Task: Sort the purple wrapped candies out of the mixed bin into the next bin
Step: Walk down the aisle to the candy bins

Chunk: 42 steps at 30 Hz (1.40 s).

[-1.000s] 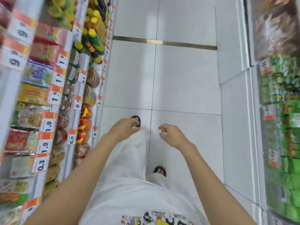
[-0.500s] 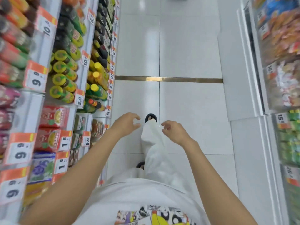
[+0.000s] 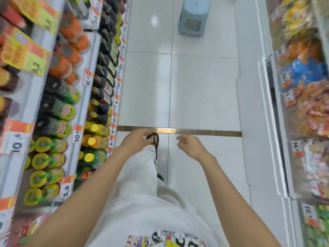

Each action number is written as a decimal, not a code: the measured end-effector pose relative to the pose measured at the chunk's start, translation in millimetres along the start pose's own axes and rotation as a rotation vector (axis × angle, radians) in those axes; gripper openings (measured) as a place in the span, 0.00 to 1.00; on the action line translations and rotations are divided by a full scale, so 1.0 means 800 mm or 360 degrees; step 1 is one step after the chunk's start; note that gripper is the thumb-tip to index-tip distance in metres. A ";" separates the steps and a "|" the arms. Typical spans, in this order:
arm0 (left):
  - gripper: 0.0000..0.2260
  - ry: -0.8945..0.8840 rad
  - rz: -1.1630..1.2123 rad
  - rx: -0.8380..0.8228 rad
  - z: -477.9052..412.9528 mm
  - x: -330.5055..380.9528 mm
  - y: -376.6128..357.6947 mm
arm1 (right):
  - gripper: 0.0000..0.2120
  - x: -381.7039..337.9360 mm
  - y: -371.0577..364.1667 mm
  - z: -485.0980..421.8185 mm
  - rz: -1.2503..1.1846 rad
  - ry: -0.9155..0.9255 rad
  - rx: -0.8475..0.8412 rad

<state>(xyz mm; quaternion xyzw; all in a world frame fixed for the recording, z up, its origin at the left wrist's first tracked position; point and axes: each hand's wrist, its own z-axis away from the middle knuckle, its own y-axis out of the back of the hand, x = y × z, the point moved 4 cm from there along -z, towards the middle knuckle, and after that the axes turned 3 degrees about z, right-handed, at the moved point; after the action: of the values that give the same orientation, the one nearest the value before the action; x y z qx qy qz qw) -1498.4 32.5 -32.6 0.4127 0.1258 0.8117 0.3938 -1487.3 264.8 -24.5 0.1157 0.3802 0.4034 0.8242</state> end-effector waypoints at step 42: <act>0.15 -0.0581 -0.0498 -0.0408 -1.119 0.878 0.398 | 0.13 -0.089 1.027 -0.813 -0.0329 -0.0527 0.0609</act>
<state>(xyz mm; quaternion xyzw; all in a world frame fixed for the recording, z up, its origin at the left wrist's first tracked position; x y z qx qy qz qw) -2602.9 453.0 -24.8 0.4745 0.0113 0.6624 0.5797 -2456.8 667.7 -22.7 0.2942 0.3194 0.2136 0.8751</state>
